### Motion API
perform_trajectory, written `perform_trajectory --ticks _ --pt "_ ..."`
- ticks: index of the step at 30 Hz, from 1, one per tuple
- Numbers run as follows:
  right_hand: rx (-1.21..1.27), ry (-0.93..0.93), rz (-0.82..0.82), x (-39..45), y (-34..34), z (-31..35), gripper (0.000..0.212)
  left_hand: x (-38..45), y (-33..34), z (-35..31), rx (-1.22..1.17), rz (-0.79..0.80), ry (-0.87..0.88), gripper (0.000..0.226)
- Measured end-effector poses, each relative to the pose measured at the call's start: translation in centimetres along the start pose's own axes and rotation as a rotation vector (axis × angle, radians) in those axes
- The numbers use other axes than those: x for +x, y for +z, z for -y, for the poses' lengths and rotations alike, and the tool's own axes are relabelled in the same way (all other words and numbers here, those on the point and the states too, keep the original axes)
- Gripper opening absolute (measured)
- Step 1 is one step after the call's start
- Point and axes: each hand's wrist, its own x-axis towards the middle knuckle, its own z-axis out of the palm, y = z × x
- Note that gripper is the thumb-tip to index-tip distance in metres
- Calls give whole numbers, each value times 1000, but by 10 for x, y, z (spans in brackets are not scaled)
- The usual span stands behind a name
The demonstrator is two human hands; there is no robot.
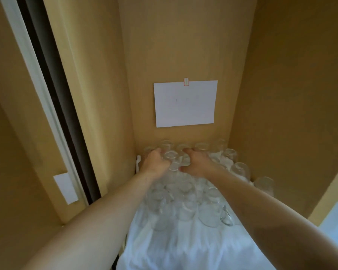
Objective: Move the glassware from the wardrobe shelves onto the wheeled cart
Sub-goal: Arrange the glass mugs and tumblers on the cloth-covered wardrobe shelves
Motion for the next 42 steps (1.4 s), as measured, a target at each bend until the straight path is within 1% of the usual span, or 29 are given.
perform_trajectory --ticks 3,7,9,11,15,17,20,22,27,30,31,37,40,42 --pt "19 1 18 25 5 -5 82 21 3 3 77 -25 -38 46" --pt "15 -51 35 66 12 -12 73 57 7 12 166 -40 -93 44" --pt "17 -62 59 88 13 -15 74 76 8 15 205 -41 -98 45" --pt "32 -56 75 110 15 -17 78 94 8 19 211 -44 -114 47" --pt "49 -66 111 151 21 -19 72 124 11 27 210 -67 -178 40" --pt "68 -77 108 167 28 -21 74 139 15 33 207 -65 -207 39" --pt "73 -72 95 186 41 -23 79 158 20 44 181 -43 -242 45" --pt "84 -54 122 199 46 -21 79 167 24 50 180 -38 -271 52" --pt "133 -47 184 225 55 -15 69 185 37 60 163 17 -339 70" --pt "81 -98 182 233 59 -14 67 191 42 64 106 76 -328 84" --pt "65 -102 174 236 59 -14 67 193 43 66 87 98 -324 84" --pt "69 -132 198 246 59 -14 63 208 43 86 161 212 -276 66" --pt "90 -162 213 247 59 -11 64 213 49 88 225 254 -249 50" --pt "67 -179 220 247 59 -9 66 219 51 88 251 264 -264 48"
